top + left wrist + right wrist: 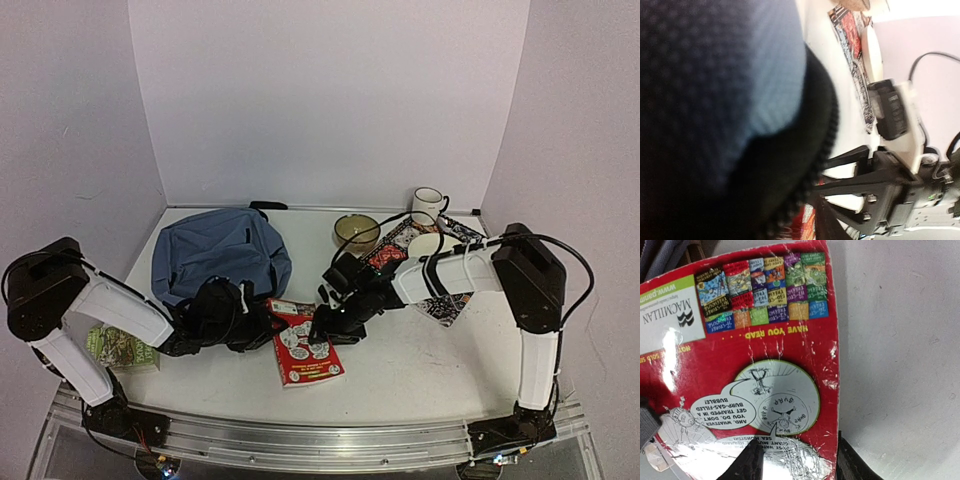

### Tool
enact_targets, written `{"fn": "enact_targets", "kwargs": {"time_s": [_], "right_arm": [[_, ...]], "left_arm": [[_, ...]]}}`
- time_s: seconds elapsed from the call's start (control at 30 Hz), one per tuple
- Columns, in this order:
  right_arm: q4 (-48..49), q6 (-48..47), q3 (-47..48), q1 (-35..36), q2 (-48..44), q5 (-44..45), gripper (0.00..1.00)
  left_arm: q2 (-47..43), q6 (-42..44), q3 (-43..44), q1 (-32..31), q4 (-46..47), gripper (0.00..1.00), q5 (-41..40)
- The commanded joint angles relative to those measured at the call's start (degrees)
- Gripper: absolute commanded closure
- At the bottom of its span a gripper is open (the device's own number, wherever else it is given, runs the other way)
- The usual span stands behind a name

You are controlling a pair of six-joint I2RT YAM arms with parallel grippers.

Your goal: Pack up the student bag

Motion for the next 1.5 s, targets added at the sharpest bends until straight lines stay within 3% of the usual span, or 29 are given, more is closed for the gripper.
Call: {"fn": "enact_targets", "kwargs": {"time_s": [0.0, 0.1, 0.53, 0.83, 0.97, 1.23, 1.47], "right_arm": [[1.48, -2.04, -1.01, 0.87, -6.24, 3.0, 0.49], [1.11, -3.79, -2.54, 1.02, -9.58, 6.2, 0.41], [0.47, -15.36, -8.38, 5.05, -25.42, 22.03, 0.02], [21.09, -1.75, -19.34, 5.04, -34.1, 18.38, 0.02], [36.41, 6.9, -25.46, 5.04, -36.62, 17.12, 0.02], [58.89, 16.39, -29.02, 5.06, -31.83, 11.47, 0.02], [66.66, 22.98, -26.25, 5.05, -24.94, 7.94, 0.02]], "left_arm": [[-3.51, -0.02, 1.04, -1.1, 3.83, 0.88, 0.92], [-7.26, -0.36, 0.93, -0.99, 2.65, 1.0, -0.76], [-16.96, 3.44, 9.22, 2.23, -10.0, 1.0, -3.21], [-23.32, 4.1, 13.05, 7.35, -12.94, 1.0, -8.69], [-24.44, 2.82, 13.87, 7.69, -12.87, 1.0, -11.93], [-25.4, -2.61, 14.49, 7.69, -9.19, 1.0, -14.43], [-27.09, -6.2, 12.6, 7.67, -3.37, 1.0, -15.76]]}}
